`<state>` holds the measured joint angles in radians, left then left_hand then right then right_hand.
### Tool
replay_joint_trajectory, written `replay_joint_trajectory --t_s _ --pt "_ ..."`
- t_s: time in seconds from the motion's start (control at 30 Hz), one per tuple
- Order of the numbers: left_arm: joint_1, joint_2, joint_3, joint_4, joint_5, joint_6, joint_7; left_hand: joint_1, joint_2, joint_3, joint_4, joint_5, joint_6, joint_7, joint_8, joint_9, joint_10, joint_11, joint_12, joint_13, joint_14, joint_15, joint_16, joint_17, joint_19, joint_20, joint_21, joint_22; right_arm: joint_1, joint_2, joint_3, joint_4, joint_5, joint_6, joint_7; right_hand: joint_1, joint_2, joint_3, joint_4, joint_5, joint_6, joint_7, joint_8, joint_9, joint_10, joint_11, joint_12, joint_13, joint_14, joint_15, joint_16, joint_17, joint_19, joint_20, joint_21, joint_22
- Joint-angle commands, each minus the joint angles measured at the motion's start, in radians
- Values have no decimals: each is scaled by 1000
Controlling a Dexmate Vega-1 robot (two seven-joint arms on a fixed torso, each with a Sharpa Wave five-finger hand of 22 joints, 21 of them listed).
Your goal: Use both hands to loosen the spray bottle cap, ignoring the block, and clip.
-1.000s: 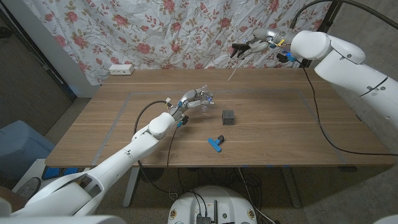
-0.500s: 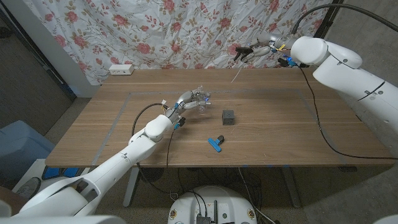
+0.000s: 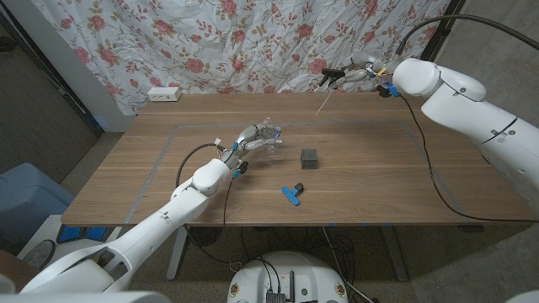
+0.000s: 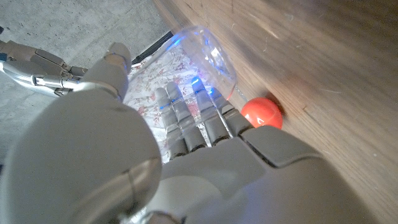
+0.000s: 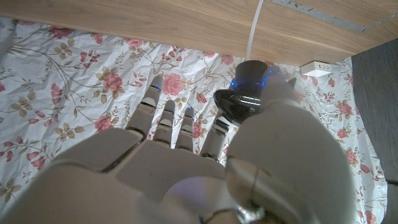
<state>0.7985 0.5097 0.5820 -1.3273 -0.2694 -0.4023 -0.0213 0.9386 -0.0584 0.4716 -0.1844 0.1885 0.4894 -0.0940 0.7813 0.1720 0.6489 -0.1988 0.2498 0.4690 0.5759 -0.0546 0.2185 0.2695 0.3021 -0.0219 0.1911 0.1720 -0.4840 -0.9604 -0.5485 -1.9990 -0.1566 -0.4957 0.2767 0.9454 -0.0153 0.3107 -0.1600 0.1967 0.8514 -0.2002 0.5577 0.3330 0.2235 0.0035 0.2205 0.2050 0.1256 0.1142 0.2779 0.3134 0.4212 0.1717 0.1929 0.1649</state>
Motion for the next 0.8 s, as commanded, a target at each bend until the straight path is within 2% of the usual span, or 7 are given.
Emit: replay_joint_trajectory --t_s 0.03,0.3,0.47,0.8 --pt "25 8 -8 0 -39 -2 -27 -90 100 -3 2 0 1 -8 -17 0 -13 -4 -10 -10 -13 -126 -4 -6 -11 1 -3 2 -34 5 6 3 26 -17 -47 11 17 9 1 6 3 -3 6 4 6 0 -2 -1 8 0 4 3 4 -5 -4 4" --pt "34 12 -5 6 -52 2 -48 -86 98 -10 7 -1 -9 -16 -46 1 -27 -7 -20 -26 -33 -126 -9 -14 -27 2 -6 2 -62 11 16 19 52 -20 -88 11 17 8 1 7 -2 -3 7 5 8 1 -3 -1 10 -1 4 3 4 -6 -4 4" --pt "35 7 -3 19 -57 -3 -53 -93 94 -22 12 -3 -19 -21 -77 2 -44 -8 -30 -43 -57 -121 -14 -22 -57 22 -11 2 -77 12 23 24 70 -23 -111 11 17 8 1 7 -4 -3 7 4 11 -2 -3 -1 12 -1 5 3 8 -5 -3 4" --pt "34 -2 -2 47 -63 -17 -59 -90 93 -27 11 -2 -17 -26 -94 2 -48 -9 -33 -54 -66 -122 -15 -29 -72 19 -11 2 -107 -2 38 24 109 -15 -136 12 20 8 2 8 -7 -3 6 0 14 -2 -4 -1 16 -3 7 3 11 -1 -2 4"
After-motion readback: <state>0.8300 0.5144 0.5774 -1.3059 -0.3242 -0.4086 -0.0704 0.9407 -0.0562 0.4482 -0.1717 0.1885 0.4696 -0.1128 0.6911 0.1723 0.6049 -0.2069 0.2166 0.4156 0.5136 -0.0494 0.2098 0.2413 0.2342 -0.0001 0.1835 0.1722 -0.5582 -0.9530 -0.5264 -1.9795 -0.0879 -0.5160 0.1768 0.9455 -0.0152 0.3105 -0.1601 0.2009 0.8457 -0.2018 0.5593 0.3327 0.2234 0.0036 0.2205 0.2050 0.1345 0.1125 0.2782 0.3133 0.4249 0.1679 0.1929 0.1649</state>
